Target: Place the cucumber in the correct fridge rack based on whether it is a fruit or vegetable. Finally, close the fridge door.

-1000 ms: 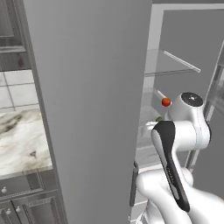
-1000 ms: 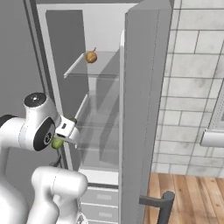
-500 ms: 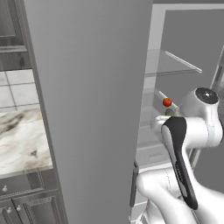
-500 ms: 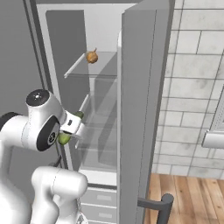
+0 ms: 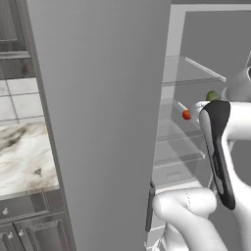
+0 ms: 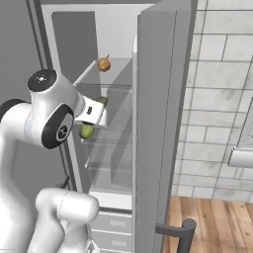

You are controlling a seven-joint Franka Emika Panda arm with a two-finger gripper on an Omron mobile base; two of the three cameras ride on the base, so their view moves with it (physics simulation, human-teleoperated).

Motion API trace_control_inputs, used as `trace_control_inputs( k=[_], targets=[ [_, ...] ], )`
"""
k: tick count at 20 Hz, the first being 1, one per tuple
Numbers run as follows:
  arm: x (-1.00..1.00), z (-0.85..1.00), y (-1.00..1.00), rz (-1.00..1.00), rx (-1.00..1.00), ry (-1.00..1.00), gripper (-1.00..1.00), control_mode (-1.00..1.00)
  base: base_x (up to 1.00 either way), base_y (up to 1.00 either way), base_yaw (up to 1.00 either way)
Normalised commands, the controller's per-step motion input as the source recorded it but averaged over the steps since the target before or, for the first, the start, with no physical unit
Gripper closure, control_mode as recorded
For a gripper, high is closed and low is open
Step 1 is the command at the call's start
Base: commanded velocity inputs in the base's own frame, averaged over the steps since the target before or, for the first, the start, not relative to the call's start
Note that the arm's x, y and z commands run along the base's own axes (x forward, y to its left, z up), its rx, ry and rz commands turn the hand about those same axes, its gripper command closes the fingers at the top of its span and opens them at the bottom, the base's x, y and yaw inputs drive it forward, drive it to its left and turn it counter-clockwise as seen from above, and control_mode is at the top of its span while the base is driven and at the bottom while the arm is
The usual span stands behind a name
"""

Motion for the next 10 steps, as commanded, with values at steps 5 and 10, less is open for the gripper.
trace_control_inputs(
  k=[5, 10],
  targets=[
    [0.71, 0.22, -0.02, 0.0, -0.01, -0.11, 1.0, -1.0, 0.0, 0.0, 0.0],
    [0.73, 0.05, -0.32, 0.0, 0.0, -0.12, 1.0, -1.0, 0.0, 0.0, 0.0]
  ],
)
